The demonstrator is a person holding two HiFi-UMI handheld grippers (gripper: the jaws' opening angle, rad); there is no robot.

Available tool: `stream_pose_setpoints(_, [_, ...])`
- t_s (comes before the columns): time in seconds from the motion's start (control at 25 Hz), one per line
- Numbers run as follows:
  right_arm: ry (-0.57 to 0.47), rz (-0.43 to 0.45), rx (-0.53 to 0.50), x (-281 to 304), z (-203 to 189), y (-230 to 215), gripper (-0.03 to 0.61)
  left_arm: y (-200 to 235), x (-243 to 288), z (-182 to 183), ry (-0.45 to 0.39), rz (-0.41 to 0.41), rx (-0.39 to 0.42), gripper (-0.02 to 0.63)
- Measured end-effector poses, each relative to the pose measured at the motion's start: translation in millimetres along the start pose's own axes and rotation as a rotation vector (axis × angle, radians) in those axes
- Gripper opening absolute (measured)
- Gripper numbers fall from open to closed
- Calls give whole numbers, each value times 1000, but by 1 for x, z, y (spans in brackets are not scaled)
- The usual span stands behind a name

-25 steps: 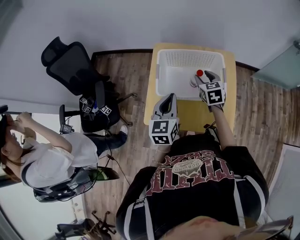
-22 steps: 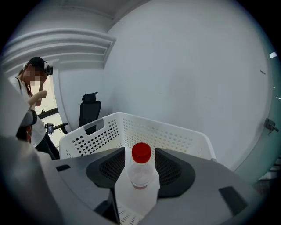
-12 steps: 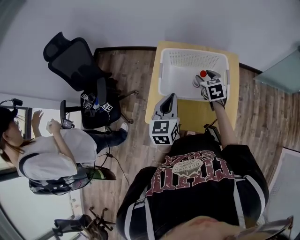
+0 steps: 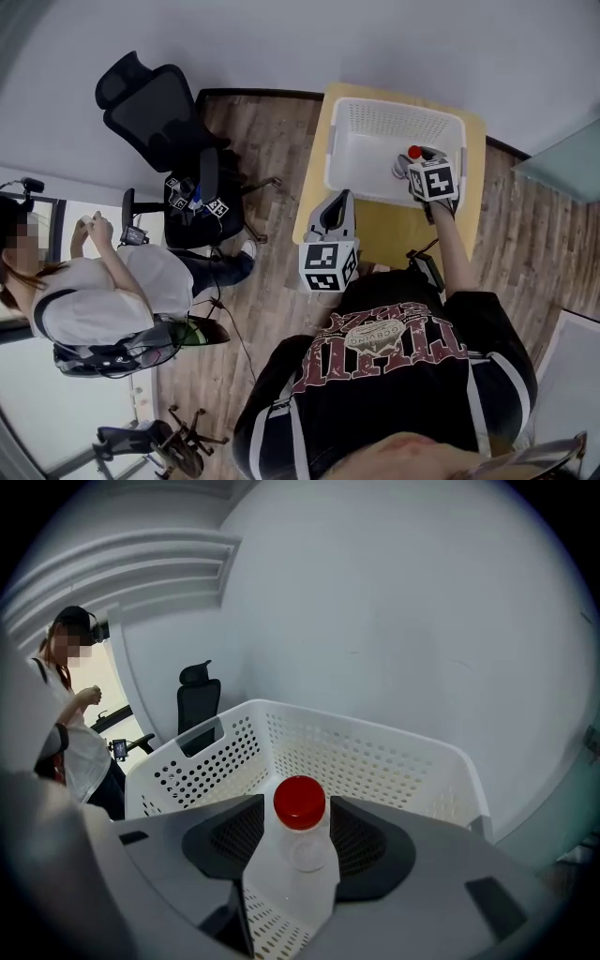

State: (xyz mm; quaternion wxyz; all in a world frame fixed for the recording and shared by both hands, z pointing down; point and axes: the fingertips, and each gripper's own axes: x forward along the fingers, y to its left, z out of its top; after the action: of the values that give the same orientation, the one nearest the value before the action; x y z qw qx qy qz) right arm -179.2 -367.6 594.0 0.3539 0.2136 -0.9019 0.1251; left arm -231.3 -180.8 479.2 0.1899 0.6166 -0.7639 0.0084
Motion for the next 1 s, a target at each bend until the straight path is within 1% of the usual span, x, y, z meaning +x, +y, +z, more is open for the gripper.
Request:
stream_pose_setpoints(0.08, [-10,-18,21,-1,-1,-4,222,3,-2,-2,-1,8,-4,32])
stream_pose_setpoints(0.12, [-13,-27,25,-1,-1,-5,186,5,-3,-2,-2,12,-6,32])
stream_pose_setpoints(0.2, [-14,-40,20,0,-1,-5,179,9,-4,-3,-3,19,-10,32])
stream_pose_setpoints(0.48, [-22,-55,-14,-5,3,-2,166,13,-6,2,-2,13,-13,32])
stream_pose_setpoints(1.0, [-38,-55,-12,-11,-2,-5,164,8,-4,0,0,-20,0,32])
